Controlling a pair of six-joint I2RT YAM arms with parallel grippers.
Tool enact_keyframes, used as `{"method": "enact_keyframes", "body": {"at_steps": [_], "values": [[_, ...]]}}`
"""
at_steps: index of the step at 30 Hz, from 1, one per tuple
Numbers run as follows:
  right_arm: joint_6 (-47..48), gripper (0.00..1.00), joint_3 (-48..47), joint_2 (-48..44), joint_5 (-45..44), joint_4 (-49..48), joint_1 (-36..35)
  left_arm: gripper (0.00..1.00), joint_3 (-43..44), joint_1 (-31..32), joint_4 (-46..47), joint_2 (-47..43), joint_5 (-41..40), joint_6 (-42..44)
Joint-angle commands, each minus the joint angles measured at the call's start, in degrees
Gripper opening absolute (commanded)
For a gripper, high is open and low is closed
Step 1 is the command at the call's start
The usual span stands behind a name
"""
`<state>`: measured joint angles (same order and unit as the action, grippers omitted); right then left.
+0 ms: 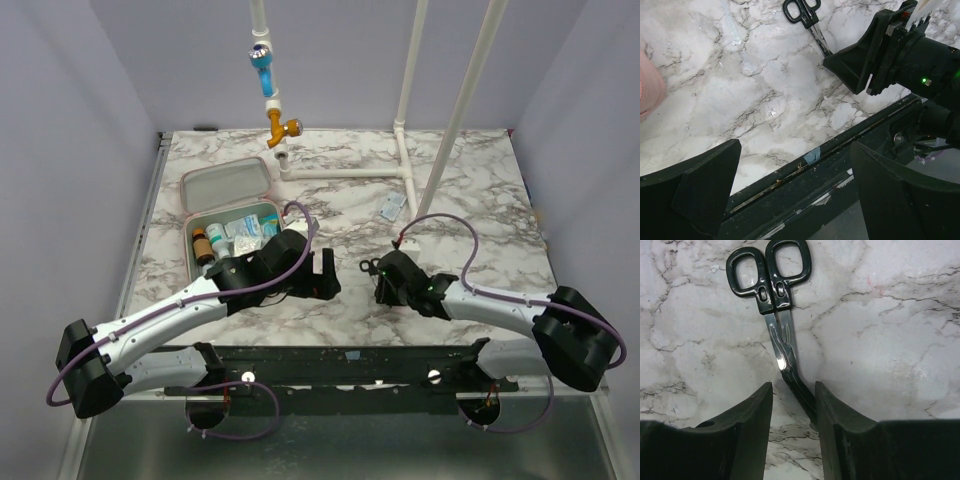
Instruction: Organize the medicine kit
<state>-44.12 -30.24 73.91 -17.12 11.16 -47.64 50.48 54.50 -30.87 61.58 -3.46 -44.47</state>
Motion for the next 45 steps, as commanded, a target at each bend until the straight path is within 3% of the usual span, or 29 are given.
{"method": "enact_keyframes", "body": {"at_steps": [1, 7, 14, 31, 39, 45], "values": [[-1.24, 0.43, 2.18, 2.4, 4.48, 5.02, -2.63, 0.93, -0.91, 0.4, 1.39, -0.63, -1.37, -0.1], [-4.68, 0.43, -0.75, 8.04, -3.23, 9.26, -8.6, 0.94, -1.17, 0.35, 1.3, -0.72, -1.5, 0.13], [-6.54, 0.38, -3.2, 12.57, -5.35, 11.33, -10.36, 0.94, -1.74, 0.36, 0.34, -1.44, -2.2, 0.55], [-11.4, 0.01, -4.21, 18.35, -6.3, 11.26, -15.84, 0.94, -3.97, 0.34, 0.34, -3.39, -3.81, 0.11], [-15.98, 0.01, -5.68, 18.78, -7.55, 13.31, -23.72, 0.94, -4.07, 0.34, -0.52, -5.05, -4.83, -0.52], [-18.73, 0.01, -3.03, 13.2, -7.25, 12.56, -26.96, 0.94, -4.48, 0.34, -0.94, -5.49, -5.17, -0.64]]}}
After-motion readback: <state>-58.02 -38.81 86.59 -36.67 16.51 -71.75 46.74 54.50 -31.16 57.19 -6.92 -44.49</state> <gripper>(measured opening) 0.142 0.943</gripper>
